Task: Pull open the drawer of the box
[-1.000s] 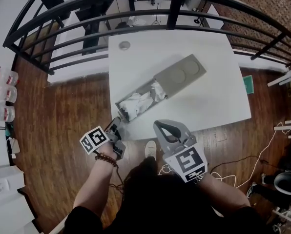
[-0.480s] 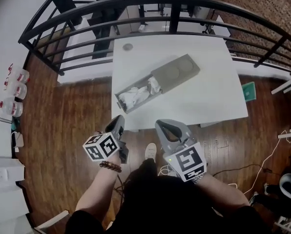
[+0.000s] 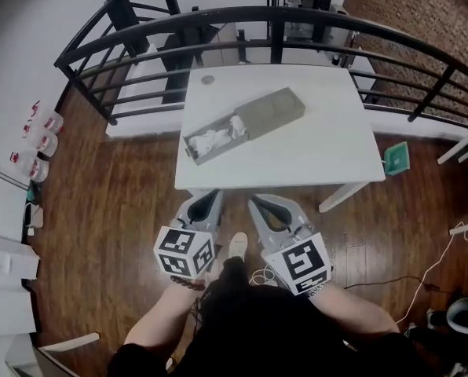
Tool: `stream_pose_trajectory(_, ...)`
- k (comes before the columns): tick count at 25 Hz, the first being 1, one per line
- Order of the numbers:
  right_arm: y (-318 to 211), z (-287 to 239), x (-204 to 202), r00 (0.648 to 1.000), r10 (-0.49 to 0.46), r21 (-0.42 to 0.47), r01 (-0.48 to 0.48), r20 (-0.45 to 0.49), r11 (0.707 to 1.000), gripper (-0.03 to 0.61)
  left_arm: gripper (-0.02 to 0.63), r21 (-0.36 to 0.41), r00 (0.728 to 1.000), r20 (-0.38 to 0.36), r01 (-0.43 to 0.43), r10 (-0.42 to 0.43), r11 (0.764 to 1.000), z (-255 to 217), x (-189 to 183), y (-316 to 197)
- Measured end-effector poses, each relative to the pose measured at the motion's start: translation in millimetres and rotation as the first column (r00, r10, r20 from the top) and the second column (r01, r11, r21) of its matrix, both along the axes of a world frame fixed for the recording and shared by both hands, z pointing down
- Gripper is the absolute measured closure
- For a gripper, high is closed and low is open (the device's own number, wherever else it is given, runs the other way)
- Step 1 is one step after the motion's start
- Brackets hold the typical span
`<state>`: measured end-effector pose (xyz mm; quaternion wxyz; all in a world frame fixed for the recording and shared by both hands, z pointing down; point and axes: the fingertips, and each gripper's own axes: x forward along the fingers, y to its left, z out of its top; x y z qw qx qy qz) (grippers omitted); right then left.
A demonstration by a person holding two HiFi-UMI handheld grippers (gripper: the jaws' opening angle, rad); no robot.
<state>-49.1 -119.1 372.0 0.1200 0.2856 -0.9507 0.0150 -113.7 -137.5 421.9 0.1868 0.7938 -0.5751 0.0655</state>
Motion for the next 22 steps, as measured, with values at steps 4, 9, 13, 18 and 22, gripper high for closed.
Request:
stream_pose_trajectory(4,32.6,-9.2,17.9,1.000,-0.012,0.017,0.011,0.028,1.000,0.586,0.597,0.025,1.000,0.025,-0.010,0.009,1.000,-16.0,30.4,33.3)
stream_pose_trajectory(9,63.5,-21.5,38.4,0.999,-0.012,0.031,0.010,0.047,0.999,0.586,0.597,0.034,0.999,0.042,-0.002,0.001,0.999,-26.3,53.6,69.8)
stream_pose_trajectory(13,82.3,-26.3,41.4,0.998,-0.025,0.046,0.023,0.050,0.999,0.586,0.597,0.044,0.999,0.050,0.001,-0.003,0.999,-32.8,62.9,88.4)
stream_pose_trajectory(18,93.8,-29.8,34.3,0.997,-0.020,0.046,0.017,0.069,0.999,0.586,0.598,0.060,0.999,0.054,0.006,-0.009,0.998,-42.2,57.2,104.0)
stream_pose_trajectory(22,93.5,-36.9,25.0,0.997,-0.015,0.054,0.011,0.078,0.998,0.586,0.597,0.079,0.998,0.063,0.003,-0.008,0.997,-51.7,46.9,107.8)
